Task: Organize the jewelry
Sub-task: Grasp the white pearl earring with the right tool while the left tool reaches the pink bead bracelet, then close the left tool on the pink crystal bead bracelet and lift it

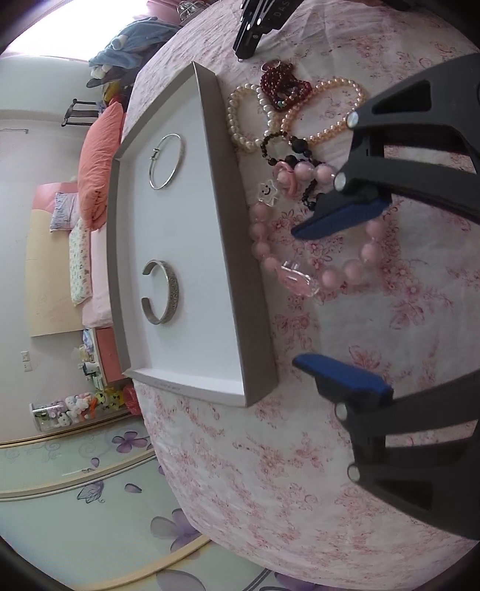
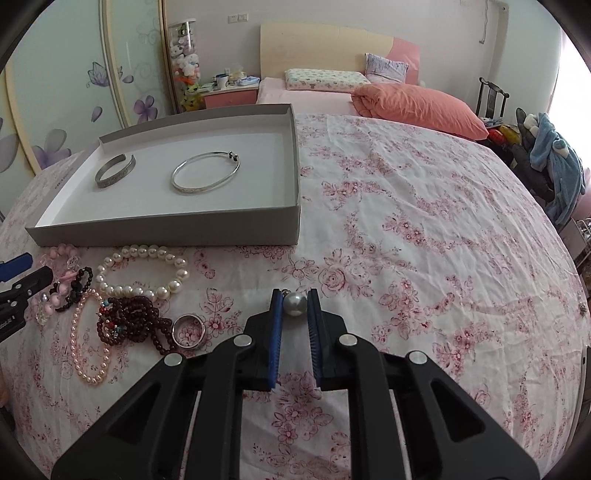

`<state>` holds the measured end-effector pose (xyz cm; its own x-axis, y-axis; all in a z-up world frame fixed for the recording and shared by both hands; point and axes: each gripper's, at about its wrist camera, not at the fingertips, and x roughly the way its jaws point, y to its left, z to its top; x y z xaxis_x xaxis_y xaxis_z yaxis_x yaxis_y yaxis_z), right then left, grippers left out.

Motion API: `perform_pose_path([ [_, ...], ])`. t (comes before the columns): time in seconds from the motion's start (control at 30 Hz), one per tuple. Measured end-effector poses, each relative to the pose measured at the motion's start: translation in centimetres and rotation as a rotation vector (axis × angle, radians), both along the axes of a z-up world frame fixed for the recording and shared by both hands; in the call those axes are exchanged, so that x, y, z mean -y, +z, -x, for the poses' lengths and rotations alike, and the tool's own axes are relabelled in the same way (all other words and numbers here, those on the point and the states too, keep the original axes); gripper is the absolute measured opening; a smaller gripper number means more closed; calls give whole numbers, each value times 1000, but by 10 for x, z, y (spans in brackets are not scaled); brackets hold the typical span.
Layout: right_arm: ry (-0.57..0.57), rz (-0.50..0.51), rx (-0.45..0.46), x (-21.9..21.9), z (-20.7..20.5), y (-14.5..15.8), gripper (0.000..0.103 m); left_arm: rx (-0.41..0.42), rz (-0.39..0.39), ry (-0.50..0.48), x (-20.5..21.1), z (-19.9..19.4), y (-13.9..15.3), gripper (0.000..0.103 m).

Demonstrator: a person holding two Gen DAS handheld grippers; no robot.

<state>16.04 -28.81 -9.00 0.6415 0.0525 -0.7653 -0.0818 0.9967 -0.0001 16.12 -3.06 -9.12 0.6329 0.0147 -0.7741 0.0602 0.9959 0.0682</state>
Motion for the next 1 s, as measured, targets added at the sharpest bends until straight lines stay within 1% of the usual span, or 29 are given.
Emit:
perform_pose_path([
  [0.13,0,-4,0,1,0,0,15,-8,-3,-4,2,-4,-3,45],
  [0.17,0,-4,-1,1,0,0,15,-9,-4,-10,4,-5,-3,37],
  [0.2,0,-4,-1,1,0,0,15,-10,-1,-15,5,-5,-3,26],
  [0.23,0,-5,-1,1,0,0,15,-12,6,-22,6,-6,-3,21],
  [0.27,0,-4,0,1,0,0,15,-13,6,-22,7,-7,-2,20],
  [0.3,0,-4,0,1,0,0,15,-16,19,-24,7,-7,-3,15],
  [0.4,0,-6,-1,1,0,0,15,-11,85,-37,1,-6,0,14],
  [0.53,0,-7,-1,1,0,0,15,37,134,-52,-5,0,13,14],
  [0.7,0,-7,0,1,0,0,15,108,155,-50,-14,6,32,13],
  [0.8,0,-6,0,1,0,0,15,121,170,-36,-20,6,38,13],
  [1.0,0,-6,0,1,0,0,15,128,204,-6,-32,7,41,13],
])
